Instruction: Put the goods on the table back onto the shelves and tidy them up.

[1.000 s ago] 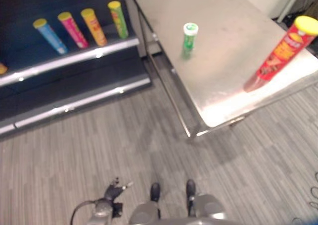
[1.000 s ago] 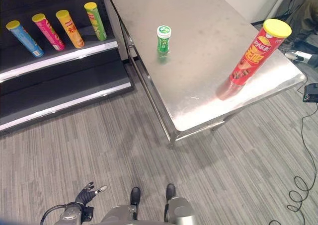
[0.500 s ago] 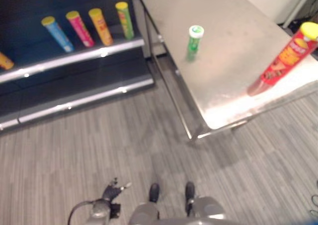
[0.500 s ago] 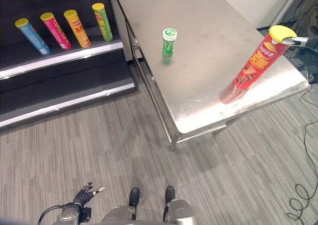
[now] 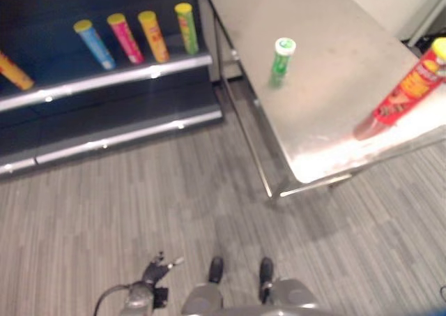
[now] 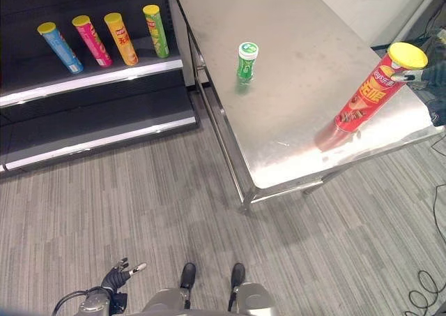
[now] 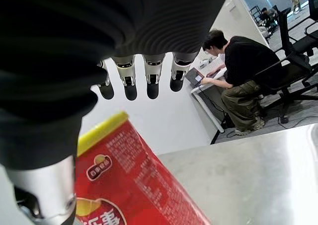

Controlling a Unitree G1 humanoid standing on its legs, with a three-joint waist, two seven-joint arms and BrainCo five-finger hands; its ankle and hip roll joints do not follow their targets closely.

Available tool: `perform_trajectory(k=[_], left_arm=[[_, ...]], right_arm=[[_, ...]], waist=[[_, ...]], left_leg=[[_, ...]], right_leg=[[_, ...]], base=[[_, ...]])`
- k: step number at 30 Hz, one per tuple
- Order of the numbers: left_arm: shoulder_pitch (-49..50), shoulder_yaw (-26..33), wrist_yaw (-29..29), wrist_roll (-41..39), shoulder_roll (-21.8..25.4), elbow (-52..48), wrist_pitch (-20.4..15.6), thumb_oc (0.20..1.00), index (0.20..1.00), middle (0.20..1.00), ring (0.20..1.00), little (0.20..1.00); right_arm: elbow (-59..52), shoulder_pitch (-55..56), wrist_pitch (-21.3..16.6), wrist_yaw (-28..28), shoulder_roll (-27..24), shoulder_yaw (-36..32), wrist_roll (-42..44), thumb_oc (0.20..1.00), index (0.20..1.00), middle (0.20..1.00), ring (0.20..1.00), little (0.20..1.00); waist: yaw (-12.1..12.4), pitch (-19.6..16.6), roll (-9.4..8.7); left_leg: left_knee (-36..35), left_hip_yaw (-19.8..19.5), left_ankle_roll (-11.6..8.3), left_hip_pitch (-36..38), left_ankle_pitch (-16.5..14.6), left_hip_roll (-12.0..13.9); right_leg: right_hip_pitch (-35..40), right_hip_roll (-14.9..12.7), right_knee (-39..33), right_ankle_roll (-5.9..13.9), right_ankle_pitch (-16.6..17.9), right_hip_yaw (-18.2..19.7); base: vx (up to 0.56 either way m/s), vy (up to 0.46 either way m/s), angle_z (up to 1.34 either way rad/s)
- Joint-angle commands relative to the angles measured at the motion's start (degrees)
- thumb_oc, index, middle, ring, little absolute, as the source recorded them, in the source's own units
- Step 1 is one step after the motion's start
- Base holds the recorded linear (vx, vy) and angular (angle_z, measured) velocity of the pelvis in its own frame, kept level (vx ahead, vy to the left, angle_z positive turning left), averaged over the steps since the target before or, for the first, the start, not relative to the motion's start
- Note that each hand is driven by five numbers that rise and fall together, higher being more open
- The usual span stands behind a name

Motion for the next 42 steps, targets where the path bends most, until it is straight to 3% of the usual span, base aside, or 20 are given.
perform_trajectory(k=[1, 21, 42], left_arm=[[-0.18, -1.13, -0.33, -0.8, 3.13, -1.18, -1.73, 1.0, 1.0, 1.0, 1.0, 1.0], [-0.26, -0.57, 0.24, -2.07, 3.48, -0.68, -1.78, 1.0, 1.0, 1.0, 1.0, 1.0], [0.13, -0.44, 0.35, -2.63, 2.95, -0.39, -1.91, 1.0, 1.0, 1.0, 1.0, 1.0]], right_arm=[[3.86, -7.73, -1.01, 0.04, -0.25, 2.68, -1.37, 1.0, 1.0, 1.0, 1.0, 1.0], [10.58, -11.62, -0.19, -0.9, 5.94, 2.81, -0.98, 1.0, 1.0, 1.0, 1.0, 1.0], [9.28, -12.78, -1.04, -0.95, 4.43, 2.88, 1.79, 1.0, 1.0, 1.0, 1.0, 1.0]], waist=[[2.02, -1.66, -2.22], [3.81, -1.0, -2.24], [4.03, -0.95, -2.51]], left_leg=[[5.33, 4.48, -8.72, 4.98, -2.48, 10.82], [5.19, 4.11, -8.29, 4.76, -2.5, 10.48], [5.38, 3.71, -8.63, 4.75, -1.76, 10.76]], right_leg=[[-4.32, -3.35, 7.06, 6.24, -8.07, 3.56], [-4.71, -3.53, 7.6, 6.16, -8.15, 3.55], [-4.73, -3.43, 7.95, 6.18, -8.29, 3.27]], base=[[0.0, 0.0, 0.0], [0.0, 0.0, 0.0], [0.0, 0.0, 0.0]])
